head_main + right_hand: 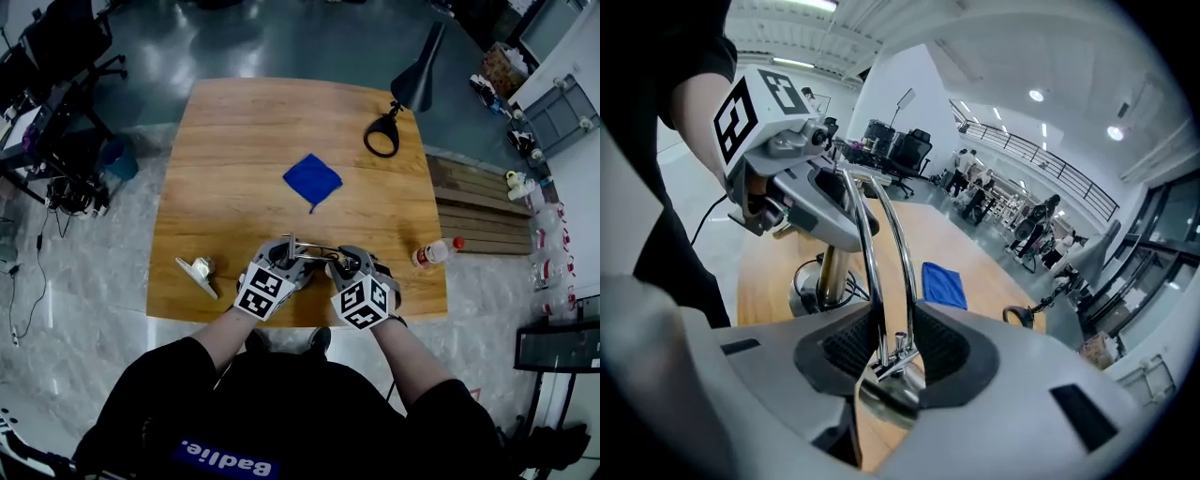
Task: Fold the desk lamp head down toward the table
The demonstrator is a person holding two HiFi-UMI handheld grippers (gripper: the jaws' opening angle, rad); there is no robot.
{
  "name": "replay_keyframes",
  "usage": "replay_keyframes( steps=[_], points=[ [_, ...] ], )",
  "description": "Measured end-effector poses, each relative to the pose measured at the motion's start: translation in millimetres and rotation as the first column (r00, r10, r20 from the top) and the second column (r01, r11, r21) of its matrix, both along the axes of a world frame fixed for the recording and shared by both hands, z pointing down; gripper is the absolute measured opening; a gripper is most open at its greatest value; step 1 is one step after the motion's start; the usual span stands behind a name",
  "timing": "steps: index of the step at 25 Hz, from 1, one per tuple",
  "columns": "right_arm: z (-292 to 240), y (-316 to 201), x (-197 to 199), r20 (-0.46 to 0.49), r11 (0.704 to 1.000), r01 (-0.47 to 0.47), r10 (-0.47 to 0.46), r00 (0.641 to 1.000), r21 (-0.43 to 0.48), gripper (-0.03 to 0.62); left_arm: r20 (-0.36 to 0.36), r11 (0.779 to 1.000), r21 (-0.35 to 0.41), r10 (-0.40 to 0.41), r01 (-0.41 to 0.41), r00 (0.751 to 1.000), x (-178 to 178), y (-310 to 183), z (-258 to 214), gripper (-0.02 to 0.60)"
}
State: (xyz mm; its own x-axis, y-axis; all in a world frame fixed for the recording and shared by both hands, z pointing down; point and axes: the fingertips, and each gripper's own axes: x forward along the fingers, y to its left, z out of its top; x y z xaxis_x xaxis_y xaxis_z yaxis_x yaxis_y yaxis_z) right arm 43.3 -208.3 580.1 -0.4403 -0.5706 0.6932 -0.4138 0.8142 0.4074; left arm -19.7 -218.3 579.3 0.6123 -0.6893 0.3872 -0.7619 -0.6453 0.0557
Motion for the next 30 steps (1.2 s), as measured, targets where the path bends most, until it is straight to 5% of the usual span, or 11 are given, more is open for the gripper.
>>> replay_keyframes(
  steps=[17, 30],
  points=[
    [12.9, -0.1, -9.0, 0.111, 0.998, -0.010, 0.017, 0.994, -0.056, 0.101, 0.019, 1.000, -0.021, -0.020, 0.020, 1.000, -1.3, -2.3, 5.6, 0.120],
    [10.9, 5.2, -6.5, 0.054, 0.997, 0.056, -0.053, 0.997, -0.060, 0.112, 0.116, 0.997, -0.059, -0.032, 0.039, 0.993, -1.4, 4.5, 16.4, 0.124]
  ],
)
